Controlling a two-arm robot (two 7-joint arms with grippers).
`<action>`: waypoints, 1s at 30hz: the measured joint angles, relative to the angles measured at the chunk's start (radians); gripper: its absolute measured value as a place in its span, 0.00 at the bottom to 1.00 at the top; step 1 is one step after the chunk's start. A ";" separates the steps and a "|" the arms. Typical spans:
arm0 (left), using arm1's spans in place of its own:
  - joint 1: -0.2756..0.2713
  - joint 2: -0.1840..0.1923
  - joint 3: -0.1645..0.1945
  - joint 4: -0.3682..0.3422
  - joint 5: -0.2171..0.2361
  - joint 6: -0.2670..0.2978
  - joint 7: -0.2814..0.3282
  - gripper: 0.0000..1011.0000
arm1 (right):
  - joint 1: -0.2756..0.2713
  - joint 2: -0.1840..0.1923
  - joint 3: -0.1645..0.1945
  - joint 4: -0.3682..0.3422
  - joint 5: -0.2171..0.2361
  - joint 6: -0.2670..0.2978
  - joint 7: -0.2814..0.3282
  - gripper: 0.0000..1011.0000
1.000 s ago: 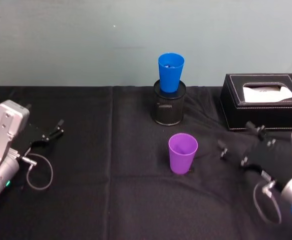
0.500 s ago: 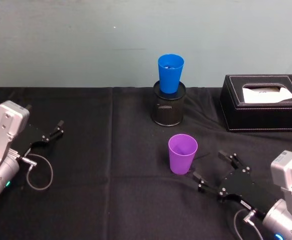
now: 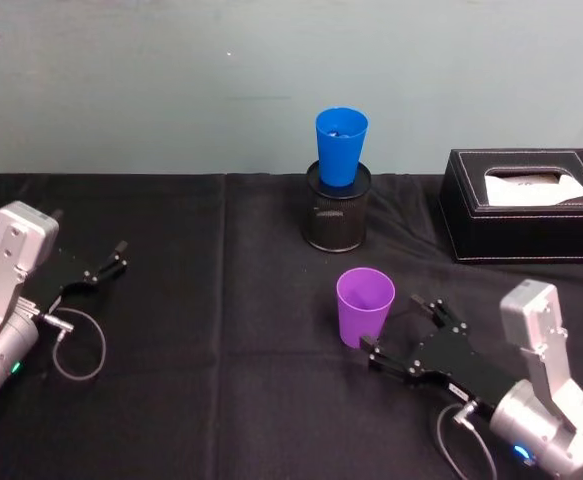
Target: Pick up one cup with a gripper and tap it against the other cup.
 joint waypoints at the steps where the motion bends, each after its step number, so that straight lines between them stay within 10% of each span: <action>1: 0.000 0.000 0.000 0.000 0.000 0.000 0.000 0.99 | 0.005 -0.005 -0.001 0.006 -0.002 0.002 0.001 0.99; 30: 0.000 0.000 0.000 0.000 0.000 0.000 0.000 0.99 | 0.132 -0.158 0.009 0.155 -0.084 0.021 0.022 0.99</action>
